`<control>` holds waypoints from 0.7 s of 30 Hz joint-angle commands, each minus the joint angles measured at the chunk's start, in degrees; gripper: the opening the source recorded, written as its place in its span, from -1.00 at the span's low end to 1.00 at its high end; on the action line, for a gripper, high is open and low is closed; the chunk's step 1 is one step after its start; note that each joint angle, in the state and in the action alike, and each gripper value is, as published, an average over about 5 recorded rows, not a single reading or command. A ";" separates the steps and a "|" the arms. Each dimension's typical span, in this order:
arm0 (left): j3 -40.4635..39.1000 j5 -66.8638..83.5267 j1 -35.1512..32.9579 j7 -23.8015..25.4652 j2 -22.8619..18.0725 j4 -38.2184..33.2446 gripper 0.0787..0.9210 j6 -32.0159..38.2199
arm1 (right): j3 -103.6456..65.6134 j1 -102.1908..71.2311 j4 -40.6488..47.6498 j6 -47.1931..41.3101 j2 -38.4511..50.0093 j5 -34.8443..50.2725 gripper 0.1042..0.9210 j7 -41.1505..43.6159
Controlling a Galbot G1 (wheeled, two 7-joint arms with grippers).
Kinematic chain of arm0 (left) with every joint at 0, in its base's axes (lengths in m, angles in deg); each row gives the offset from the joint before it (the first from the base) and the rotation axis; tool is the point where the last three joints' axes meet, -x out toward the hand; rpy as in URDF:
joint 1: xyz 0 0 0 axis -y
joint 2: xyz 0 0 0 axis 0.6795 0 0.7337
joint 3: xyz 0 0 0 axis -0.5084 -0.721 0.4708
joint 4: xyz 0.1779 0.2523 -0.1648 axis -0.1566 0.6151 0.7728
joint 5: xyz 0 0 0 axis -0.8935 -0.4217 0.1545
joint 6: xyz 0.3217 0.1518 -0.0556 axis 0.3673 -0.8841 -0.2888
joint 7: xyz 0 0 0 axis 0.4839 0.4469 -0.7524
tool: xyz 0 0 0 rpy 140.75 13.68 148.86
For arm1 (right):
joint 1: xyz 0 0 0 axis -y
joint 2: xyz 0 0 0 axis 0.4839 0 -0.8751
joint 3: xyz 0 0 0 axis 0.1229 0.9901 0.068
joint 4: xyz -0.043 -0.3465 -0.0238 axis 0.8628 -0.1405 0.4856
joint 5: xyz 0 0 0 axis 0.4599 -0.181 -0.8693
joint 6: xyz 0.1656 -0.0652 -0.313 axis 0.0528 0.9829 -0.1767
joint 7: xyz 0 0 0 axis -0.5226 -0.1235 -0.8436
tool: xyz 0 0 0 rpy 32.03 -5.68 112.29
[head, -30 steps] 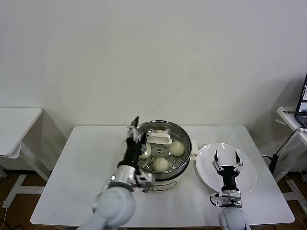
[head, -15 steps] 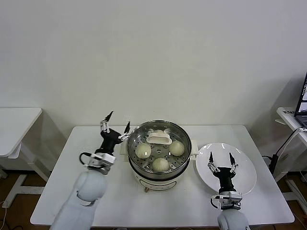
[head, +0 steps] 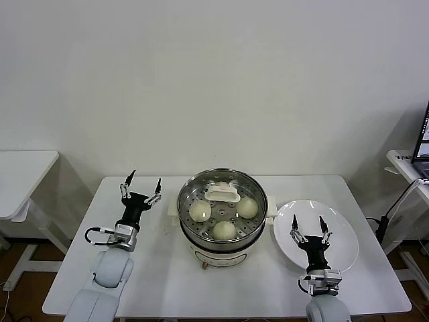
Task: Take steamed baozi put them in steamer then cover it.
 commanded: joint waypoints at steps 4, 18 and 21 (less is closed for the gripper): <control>2.19 4.92 -2.69 -0.02 0.03 2.47 0.77 4.68 | 0.00 -0.31 -0.21 -0.31 0.14 1.61 0.76 0.65; 2.38 4.91 -4.59 0.51 -0.38 1.85 0.77 5.03 | -0.75 -0.07 0.13 -0.83 -0.11 1.47 0.76 0.61; 2.36 4.91 -4.85 0.58 -0.46 1.54 0.77 5.03 | -0.77 -0.05 0.17 -0.86 -0.14 1.48 0.76 0.59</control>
